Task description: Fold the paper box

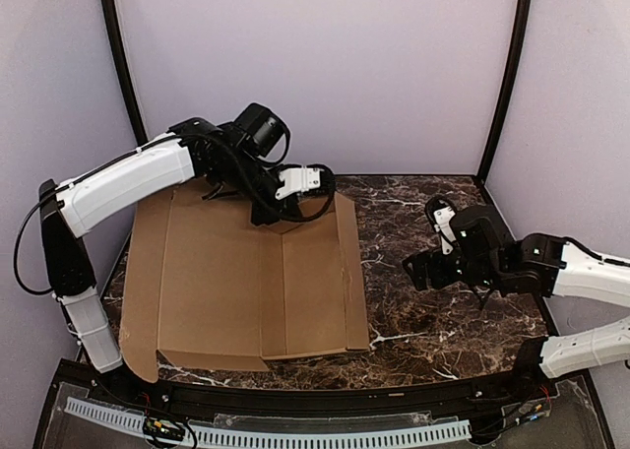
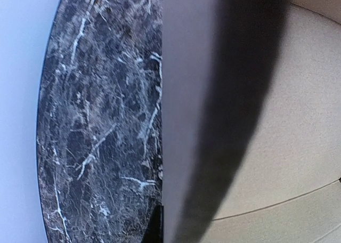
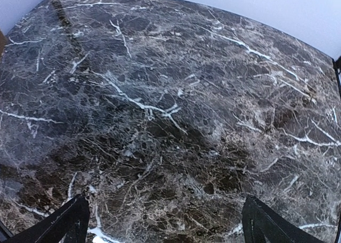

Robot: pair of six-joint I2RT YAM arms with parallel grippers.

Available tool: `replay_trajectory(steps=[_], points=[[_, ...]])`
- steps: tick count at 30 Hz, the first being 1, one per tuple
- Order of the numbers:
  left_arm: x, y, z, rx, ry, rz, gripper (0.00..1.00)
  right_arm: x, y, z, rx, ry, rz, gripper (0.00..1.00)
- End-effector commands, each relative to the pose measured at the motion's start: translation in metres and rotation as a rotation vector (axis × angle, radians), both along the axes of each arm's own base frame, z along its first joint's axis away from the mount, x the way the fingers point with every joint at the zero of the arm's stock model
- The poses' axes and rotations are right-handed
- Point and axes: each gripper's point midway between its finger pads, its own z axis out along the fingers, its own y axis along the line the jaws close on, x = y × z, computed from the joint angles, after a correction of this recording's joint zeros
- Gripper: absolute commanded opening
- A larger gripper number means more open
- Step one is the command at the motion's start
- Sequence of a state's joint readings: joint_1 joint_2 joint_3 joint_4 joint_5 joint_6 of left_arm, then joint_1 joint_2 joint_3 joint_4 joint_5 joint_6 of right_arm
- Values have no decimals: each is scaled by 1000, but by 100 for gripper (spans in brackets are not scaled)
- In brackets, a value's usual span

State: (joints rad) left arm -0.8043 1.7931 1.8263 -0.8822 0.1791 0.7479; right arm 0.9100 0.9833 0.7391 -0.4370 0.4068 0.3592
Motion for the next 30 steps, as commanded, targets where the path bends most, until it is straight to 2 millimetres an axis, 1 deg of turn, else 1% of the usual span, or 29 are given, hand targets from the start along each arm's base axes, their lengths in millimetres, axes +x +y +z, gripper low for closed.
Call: replay_trajectory(steps=[1, 2, 7, 9, 10, 11, 12, 13, 14, 16, 17, 18, 19, 22, 23, 25, 27, 28, 30], points=[[-15, 21, -37, 201, 64, -23, 1, 2, -6, -18, 42, 37, -74, 99], [-13, 19, -42, 213, 66, -24, 1, 0, -5, -25, 44, 54, -64, 99], [-11, 12, -67, 306, 77, -41, 1, -9, 2, -47, 64, 117, -30, 99], [-9, 7, -76, 327, 82, -48, 1, -11, 2, -52, 64, 128, -27, 99], [-8, 5, -83, 340, 89, -49, 1, -11, 1, -53, 62, 129, -28, 99], [-6, 4, -84, 346, 82, -46, 1, -12, 0, -55, 61, 131, -28, 99], [-4, 3, -90, 358, 88, -47, 1, -12, -1, -55, 62, 132, -29, 99], [0, 3, -90, 368, 71, -38, 1, -13, -2, -56, 62, 132, -29, 99], [2, 2, -95, 378, 71, -38, 1, -14, -3, -57, 65, 132, -31, 99], [6, -3, -98, 383, 53, -36, 11, -15, -3, -57, 76, 129, -30, 99], [7, -4, -100, 388, 48, -35, 20, -16, -3, -56, 82, 128, -27, 99], [8, -7, -100, 385, 36, -37, 24, -16, -4, -57, 83, 128, -27, 99], [9, -9, -103, 387, 33, -40, 30, -17, -4, -57, 83, 128, -28, 98], [11, -13, -105, 389, 20, -42, 37, -16, -5, -56, 82, 122, -28, 99], [12, -13, -107, 392, 19, -41, 42, -16, -5, -56, 82, 120, -27, 99], [14, -15, -108, 395, 11, -42, 45, -16, -6, -55, 84, 116, -28, 99], [15, -17, -105, 388, -1, -40, 48, -17, -6, -54, 90, 113, -27, 99], [14, -20, -104, 381, -2, -41, 53, -17, -6, -54, 91, 112, -26, 99], [12, -27, -98, 358, -8, -51, 55, -18, -4, -52, 95, 110, -15, 99]])
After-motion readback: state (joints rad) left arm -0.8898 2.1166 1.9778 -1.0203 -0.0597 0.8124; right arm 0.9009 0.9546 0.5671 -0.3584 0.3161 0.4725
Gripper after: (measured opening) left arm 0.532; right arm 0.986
